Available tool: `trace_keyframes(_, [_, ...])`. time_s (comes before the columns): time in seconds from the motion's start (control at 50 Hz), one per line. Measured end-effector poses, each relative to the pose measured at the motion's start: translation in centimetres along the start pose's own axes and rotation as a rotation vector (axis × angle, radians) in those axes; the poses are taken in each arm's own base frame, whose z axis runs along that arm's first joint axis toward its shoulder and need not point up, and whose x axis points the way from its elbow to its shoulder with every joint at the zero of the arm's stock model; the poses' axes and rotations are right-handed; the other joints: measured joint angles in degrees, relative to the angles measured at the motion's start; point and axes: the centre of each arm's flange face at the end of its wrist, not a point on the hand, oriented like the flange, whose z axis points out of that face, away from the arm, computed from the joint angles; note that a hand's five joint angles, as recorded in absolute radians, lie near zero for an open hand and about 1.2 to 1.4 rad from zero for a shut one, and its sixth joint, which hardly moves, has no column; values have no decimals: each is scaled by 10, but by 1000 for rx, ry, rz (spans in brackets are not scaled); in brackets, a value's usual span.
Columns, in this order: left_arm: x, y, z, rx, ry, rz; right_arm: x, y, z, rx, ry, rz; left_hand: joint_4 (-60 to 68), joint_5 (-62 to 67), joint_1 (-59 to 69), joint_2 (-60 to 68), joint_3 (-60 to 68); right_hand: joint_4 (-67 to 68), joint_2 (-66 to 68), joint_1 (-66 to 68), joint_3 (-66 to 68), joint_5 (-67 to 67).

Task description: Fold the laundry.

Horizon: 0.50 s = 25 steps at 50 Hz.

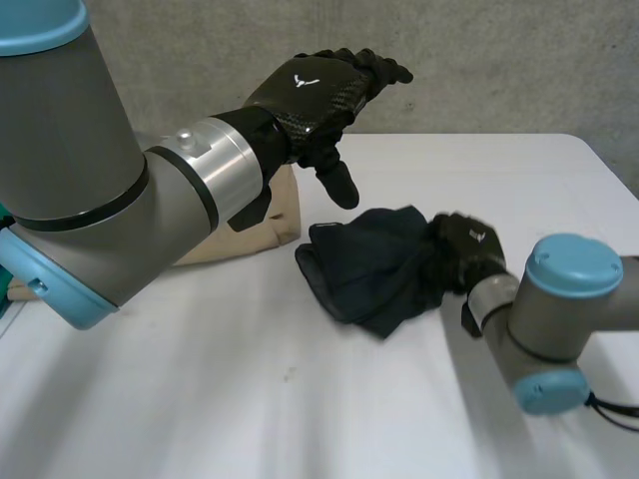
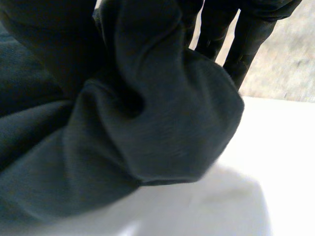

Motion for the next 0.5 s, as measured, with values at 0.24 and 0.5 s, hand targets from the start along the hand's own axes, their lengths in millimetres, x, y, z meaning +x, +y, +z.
trace_keyframes(0.24, [-5, 3, 1, 0, -7, -19, 93, -53, 93, 187, 275, 39, 0, 0, 0, 0, 0, 0, 0, 12, 0, 14])
trace_keyframes(0.5, [-7, 14, 6, -20, -5, -29, 215, -72, 137, 288, 563, 75, 0, 0, 0, 0, 0, 5, 0, 12, 4, 14])
